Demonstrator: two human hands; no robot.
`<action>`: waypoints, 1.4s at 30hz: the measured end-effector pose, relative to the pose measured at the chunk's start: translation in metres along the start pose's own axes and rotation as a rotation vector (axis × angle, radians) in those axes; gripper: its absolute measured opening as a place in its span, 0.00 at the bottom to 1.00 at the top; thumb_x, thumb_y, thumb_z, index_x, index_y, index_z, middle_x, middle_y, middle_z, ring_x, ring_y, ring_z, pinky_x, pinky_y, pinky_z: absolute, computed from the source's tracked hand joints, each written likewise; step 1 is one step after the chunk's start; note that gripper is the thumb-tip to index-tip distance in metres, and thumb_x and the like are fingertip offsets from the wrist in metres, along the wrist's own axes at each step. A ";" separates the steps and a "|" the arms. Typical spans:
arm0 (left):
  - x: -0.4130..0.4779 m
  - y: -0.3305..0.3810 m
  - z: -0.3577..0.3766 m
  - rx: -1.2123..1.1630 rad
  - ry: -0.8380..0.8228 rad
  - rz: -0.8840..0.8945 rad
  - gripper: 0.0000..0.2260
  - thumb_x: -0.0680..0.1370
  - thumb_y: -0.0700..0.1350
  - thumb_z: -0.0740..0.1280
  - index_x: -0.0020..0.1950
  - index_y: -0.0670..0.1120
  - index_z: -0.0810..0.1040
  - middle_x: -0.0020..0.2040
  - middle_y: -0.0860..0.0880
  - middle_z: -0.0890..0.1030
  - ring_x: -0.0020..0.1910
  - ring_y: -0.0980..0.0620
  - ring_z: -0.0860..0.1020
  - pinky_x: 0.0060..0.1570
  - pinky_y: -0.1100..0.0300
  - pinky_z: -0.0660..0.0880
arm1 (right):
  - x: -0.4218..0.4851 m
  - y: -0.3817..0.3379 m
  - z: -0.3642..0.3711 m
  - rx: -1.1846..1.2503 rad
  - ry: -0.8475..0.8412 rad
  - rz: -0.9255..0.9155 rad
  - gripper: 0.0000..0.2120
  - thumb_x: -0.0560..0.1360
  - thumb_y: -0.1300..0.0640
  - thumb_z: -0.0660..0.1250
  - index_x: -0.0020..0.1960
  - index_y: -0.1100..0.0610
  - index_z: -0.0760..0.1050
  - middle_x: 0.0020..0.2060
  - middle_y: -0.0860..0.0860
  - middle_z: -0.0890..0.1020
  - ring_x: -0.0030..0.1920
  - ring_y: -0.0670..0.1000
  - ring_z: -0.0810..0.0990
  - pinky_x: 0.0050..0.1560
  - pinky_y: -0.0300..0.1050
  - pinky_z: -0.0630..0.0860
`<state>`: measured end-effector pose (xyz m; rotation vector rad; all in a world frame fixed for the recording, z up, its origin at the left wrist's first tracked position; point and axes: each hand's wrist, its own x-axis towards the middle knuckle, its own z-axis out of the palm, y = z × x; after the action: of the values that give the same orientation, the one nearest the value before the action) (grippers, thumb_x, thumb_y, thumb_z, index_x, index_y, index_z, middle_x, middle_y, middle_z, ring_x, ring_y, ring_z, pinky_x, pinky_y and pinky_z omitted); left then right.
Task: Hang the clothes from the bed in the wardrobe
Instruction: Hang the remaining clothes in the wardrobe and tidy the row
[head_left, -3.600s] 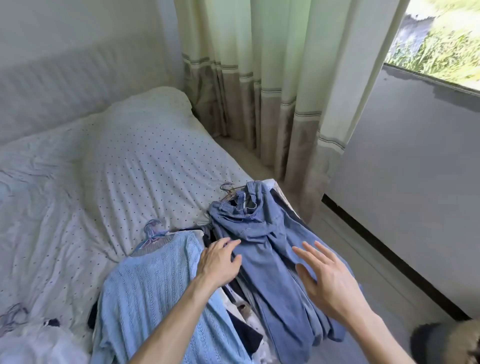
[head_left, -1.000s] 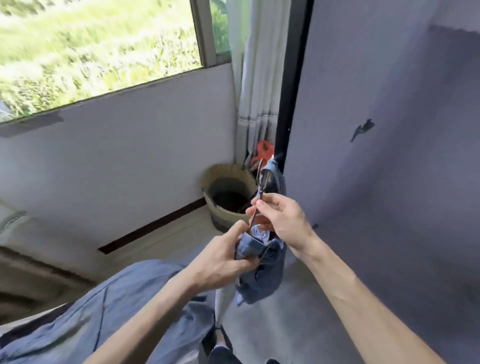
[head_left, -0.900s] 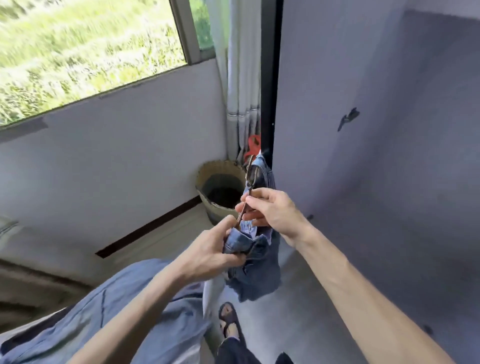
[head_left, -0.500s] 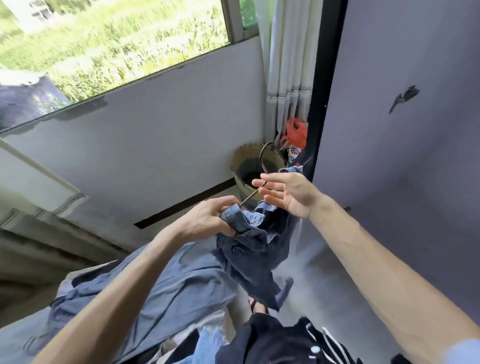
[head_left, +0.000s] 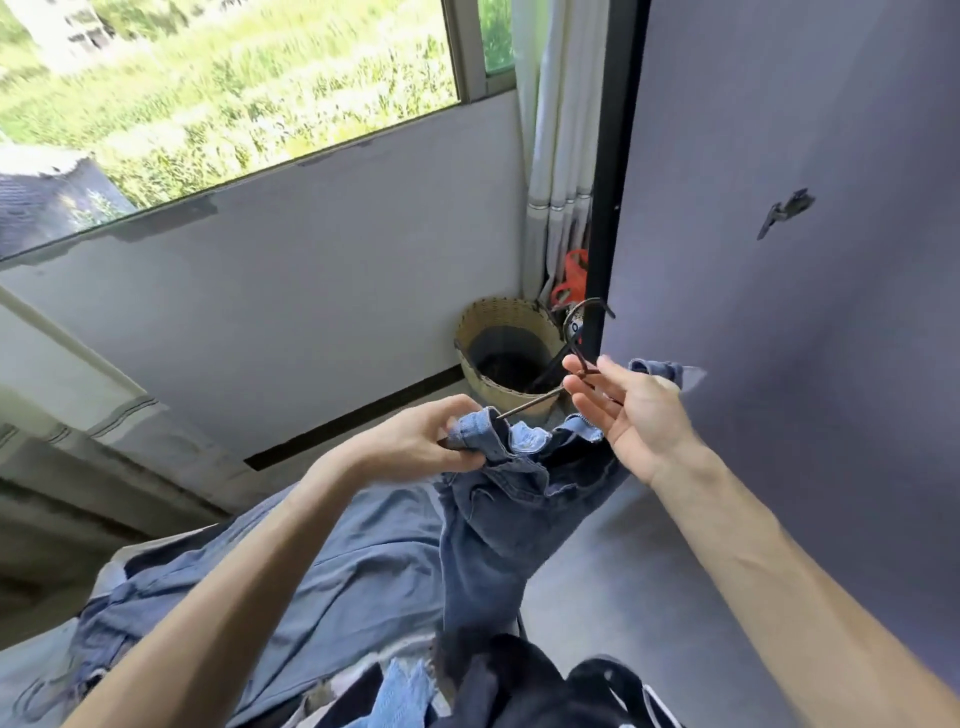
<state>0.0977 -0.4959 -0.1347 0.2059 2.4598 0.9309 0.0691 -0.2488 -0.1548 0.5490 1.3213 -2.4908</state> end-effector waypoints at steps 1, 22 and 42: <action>0.007 0.009 0.004 0.001 -0.004 0.037 0.14 0.74 0.53 0.72 0.58 0.63 0.75 0.53 0.55 0.81 0.53 0.55 0.79 0.59 0.51 0.77 | 0.000 -0.011 -0.007 0.007 0.044 -0.044 0.09 0.82 0.61 0.63 0.49 0.64 0.79 0.47 0.57 0.87 0.41 0.51 0.86 0.36 0.38 0.81; 0.216 0.222 0.069 -0.316 0.005 0.481 0.07 0.81 0.50 0.63 0.58 0.54 0.75 0.48 0.51 0.83 0.50 0.48 0.81 0.50 0.55 0.77 | -0.017 -0.222 -0.127 -1.066 0.738 -0.509 0.23 0.83 0.40 0.55 0.75 0.47 0.66 0.72 0.45 0.71 0.71 0.49 0.71 0.68 0.45 0.66; 0.400 0.379 0.115 -0.348 0.132 0.615 0.16 0.85 0.46 0.57 0.73 0.48 0.71 0.57 0.54 0.78 0.55 0.56 0.77 0.47 0.78 0.66 | 0.047 -0.425 -0.240 -2.096 1.393 -0.605 0.29 0.83 0.41 0.46 0.81 0.44 0.43 0.81 0.52 0.51 0.80 0.57 0.48 0.76 0.65 0.38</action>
<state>-0.2034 -0.0201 -0.1198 0.8293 2.3280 1.6509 -0.0951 0.1823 0.0127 1.0861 3.3980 0.7065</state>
